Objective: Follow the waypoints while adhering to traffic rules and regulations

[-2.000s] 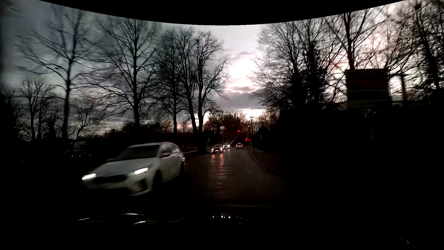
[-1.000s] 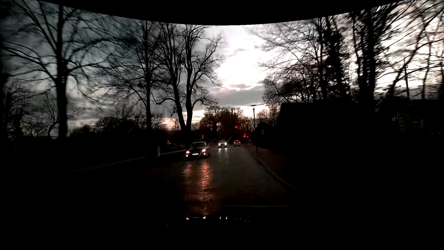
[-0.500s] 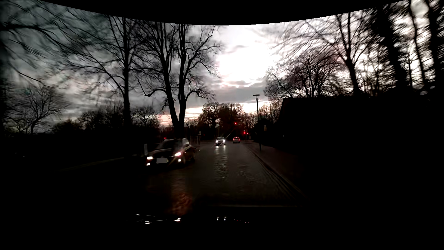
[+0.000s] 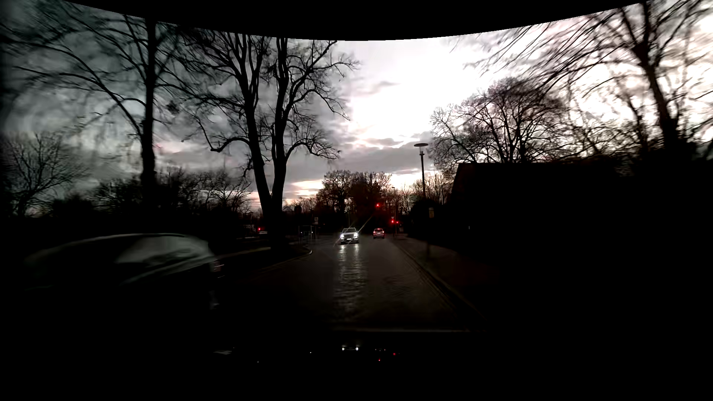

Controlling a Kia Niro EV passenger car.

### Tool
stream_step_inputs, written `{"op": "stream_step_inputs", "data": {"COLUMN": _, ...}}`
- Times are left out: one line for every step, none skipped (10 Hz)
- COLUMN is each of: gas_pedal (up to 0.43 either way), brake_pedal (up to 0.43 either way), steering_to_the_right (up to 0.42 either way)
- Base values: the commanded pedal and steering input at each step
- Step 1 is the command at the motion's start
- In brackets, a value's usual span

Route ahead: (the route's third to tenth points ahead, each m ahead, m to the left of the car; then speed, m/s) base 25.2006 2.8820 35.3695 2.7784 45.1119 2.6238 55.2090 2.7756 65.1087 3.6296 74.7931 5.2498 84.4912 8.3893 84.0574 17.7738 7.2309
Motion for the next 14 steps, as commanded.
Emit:
{"op": "stream_step_inputs", "data": {"gas_pedal": 0.079, "brake_pedal": 0.0, "steering_to_the_right": 0.004}}
{"op": "stream_step_inputs", "data": {"gas_pedal": 0.079, "brake_pedal": 0.0, "steering_to_the_right": 0.005}}
{"op": "stream_step_inputs", "data": {"gas_pedal": 0.079, "brake_pedal": 0.0, "steering_to_the_right": 0.007}}
{"op": "stream_step_inputs", "data": {"gas_pedal": 0.067, "brake_pedal": 0.0, "steering_to_the_right": 0.009}}
{"op": "stream_step_inputs", "data": {"gas_pedal": 0.067, "brake_pedal": 0.0, "steering_to_the_right": 0.008}}
{"op": "stream_step_inputs", "data": {"gas_pedal": 0.067, "brake_pedal": 0.0, "steering_to_the_right": 0.008}}
{"op": "stream_step_inputs", "data": {"gas_pedal": 0.067, "brake_pedal": 0.0, "steering_to_the_right": 0.008}}
{"op": "stream_step_inputs", "data": {"gas_pedal": 0.067, "brake_pedal": 0.0, "steering_to_the_right": 0.006}}
{"op": "stream_step_inputs", "data": {"gas_pedal": 0.059, "brake_pedal": 0.0, "steering_to_the_right": 0.004}}
{"op": "stream_step_inputs", "data": {"gas_pedal": 0.059, "brake_pedal": 0.0, "steering_to_the_right": 0.004}}
{"op": "stream_step_inputs", "data": {"gas_pedal": 0.059, "brake_pedal": 0.0, "steering_to_the_right": 0.004}}
{"op": "stream_step_inputs", "data": {"gas_pedal": 0.059, "brake_pedal": 0.0, "steering_to_the_right": 0.004}}
{"op": "stream_step_inputs", "data": {"gas_pedal": 0.059, "brake_pedal": 0.0, "steering_to_the_right": 0.004}}
{"op": "stream_step_inputs", "data": {"gas_pedal": 0.059, "brake_pedal": 0.0, "steering_to_the_right": 0.004}}
